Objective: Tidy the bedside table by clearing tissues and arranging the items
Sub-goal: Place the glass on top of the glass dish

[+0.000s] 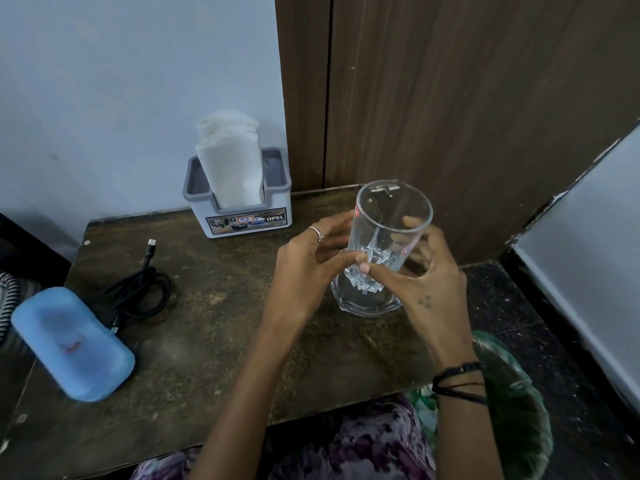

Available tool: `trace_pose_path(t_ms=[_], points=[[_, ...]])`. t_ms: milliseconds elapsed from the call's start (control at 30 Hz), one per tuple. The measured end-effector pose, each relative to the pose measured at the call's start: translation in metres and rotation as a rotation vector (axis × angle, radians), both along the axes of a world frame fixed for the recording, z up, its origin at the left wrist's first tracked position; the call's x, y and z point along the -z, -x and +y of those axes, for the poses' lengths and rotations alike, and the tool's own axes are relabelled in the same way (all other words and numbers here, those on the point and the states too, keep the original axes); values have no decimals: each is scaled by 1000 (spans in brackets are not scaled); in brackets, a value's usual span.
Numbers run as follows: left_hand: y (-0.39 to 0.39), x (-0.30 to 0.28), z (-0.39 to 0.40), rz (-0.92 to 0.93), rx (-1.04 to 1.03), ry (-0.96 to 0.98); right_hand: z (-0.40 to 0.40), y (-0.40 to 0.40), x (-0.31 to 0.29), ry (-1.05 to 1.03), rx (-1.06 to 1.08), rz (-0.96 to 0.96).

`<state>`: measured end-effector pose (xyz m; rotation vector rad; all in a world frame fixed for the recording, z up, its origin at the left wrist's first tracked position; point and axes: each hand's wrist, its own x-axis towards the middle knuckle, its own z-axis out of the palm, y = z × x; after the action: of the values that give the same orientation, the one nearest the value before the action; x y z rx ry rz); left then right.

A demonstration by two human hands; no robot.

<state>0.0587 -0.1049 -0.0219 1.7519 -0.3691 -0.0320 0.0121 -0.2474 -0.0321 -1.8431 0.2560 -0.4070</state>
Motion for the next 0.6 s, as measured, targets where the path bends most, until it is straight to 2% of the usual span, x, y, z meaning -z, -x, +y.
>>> trace_pose_path(t_ms=[600], points=[[-3, 12, 7, 29, 51, -87, 1, 4, 16, 3, -53, 51]])
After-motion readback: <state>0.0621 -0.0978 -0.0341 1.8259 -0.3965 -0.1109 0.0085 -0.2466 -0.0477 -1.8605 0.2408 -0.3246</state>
